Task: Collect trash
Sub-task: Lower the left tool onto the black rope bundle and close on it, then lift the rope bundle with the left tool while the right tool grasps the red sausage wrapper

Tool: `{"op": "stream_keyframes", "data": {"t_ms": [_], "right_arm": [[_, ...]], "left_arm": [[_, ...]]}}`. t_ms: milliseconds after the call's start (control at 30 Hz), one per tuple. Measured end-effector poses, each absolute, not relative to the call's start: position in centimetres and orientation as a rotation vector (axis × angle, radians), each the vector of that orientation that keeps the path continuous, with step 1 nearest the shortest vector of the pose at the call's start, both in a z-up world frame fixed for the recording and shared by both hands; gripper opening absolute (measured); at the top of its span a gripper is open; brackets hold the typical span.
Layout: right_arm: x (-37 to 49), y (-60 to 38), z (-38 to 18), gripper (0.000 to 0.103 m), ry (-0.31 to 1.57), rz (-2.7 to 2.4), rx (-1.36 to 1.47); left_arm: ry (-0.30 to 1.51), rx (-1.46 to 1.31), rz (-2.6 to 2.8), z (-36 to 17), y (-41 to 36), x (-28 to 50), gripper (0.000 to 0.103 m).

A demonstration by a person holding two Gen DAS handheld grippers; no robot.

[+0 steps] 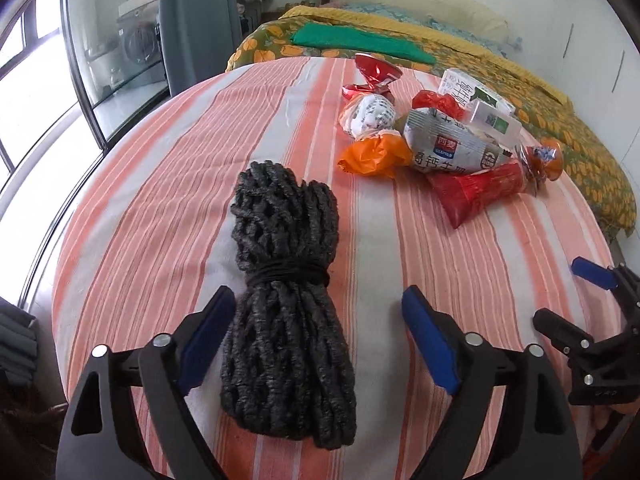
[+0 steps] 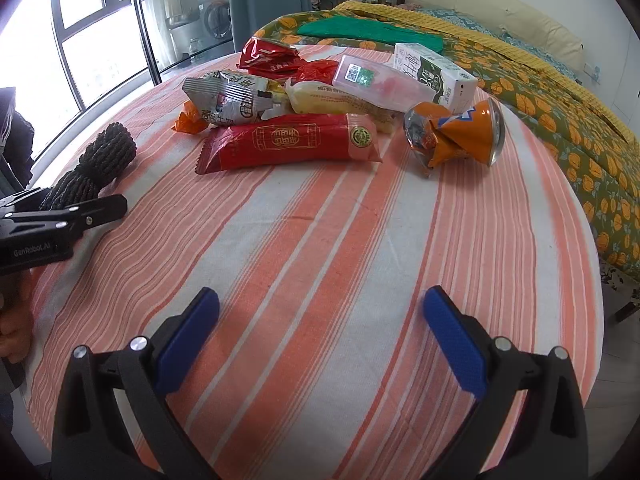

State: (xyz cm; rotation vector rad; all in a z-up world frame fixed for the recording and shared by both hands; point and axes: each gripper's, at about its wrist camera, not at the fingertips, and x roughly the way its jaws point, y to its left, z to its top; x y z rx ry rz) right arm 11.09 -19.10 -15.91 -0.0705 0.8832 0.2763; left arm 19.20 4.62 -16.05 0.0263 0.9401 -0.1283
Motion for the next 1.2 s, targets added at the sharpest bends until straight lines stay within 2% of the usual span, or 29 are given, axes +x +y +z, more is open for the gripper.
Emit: {"op": "stream_keyframes", "data": {"t_ms": [333,767,967,1200], "right_arm": [[11.1,-19.2,-15.9,0.098,0.883,0.277,-0.068],[12.5,-20.7,-13.9,0.098,0.869,0.399,0.046],[14.8,-18.6,-10.3,0.098,0.773,0.513,-0.095],[17.6,-15.9,-10.5,0.098,0.814,0.587,-0.306]], "left_arm": [[0.962,0.079,-0.127,-16.5,3.8,19.3,0.097],[0.963,0.075,-0.129,-16.5,3.9,19.3,0.097],[0.963,0.075,-0.129,-16.5,3.9,19.3,0.097],[0.963,0.075,-0.129,-16.5,3.9,19.3,0.097]]}}
